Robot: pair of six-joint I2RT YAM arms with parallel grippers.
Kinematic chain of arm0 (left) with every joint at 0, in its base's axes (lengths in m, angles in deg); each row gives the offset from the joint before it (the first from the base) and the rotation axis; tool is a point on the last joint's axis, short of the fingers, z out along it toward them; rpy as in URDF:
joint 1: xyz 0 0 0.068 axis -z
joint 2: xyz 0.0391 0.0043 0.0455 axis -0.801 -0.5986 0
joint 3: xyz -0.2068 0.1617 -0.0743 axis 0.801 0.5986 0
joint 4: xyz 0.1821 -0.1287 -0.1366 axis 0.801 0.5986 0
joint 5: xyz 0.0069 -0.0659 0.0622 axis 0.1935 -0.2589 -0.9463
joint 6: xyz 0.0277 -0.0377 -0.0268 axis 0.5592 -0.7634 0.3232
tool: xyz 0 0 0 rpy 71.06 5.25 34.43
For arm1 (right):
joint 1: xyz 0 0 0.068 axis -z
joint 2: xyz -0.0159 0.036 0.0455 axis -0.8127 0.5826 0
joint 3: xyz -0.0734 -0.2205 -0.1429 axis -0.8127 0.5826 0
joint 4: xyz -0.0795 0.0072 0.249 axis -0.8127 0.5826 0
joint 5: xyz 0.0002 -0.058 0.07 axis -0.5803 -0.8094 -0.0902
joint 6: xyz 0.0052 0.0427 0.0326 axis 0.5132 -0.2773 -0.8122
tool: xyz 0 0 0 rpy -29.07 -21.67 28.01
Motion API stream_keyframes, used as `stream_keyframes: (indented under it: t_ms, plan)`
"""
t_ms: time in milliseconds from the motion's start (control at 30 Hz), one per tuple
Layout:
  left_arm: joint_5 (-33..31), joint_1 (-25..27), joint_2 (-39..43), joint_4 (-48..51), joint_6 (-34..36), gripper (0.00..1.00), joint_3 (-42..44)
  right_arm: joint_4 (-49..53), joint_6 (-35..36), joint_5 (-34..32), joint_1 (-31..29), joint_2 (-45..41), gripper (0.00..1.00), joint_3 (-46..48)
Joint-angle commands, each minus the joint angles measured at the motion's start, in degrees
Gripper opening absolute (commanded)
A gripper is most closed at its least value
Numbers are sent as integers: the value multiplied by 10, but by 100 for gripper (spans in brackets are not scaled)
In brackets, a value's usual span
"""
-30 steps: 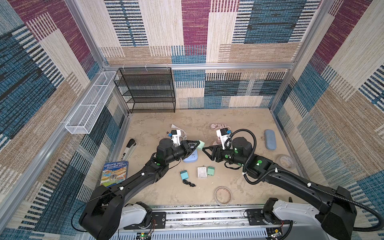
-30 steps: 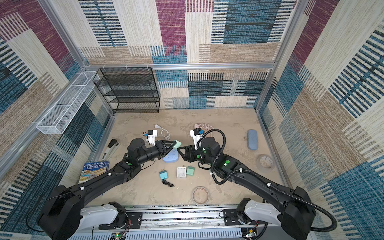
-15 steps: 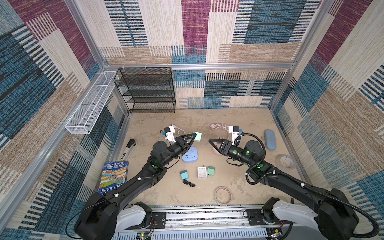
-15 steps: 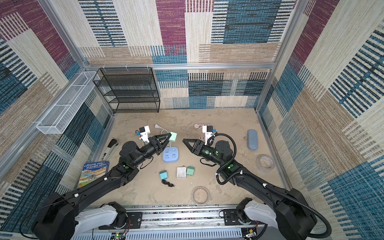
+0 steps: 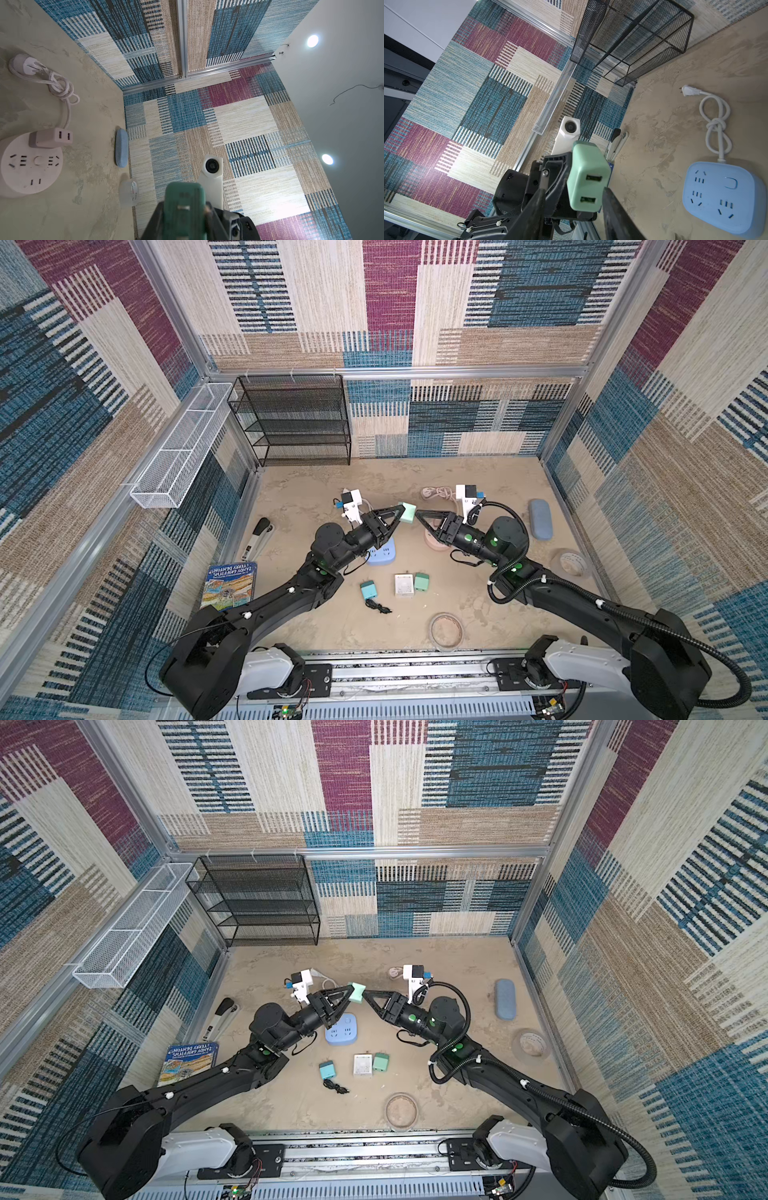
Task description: Insert the plug
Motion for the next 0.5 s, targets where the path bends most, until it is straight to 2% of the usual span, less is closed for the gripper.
stream_keyframes:
  t_ms: [0, 233, 467]
  plan:
    - [-9, 1, -1, -40, -4, 0, 1, 6, -12, -17, 0, -1, 45, -3]
    - [-7, 6, -17, -60, -10, 0, -7, -31, -13, 3, 0, 19, 44, -4]
    - [-5, 12, -52, -113, -37, 0, -4, -56, -20, 6, 0, 42, 36, -14]
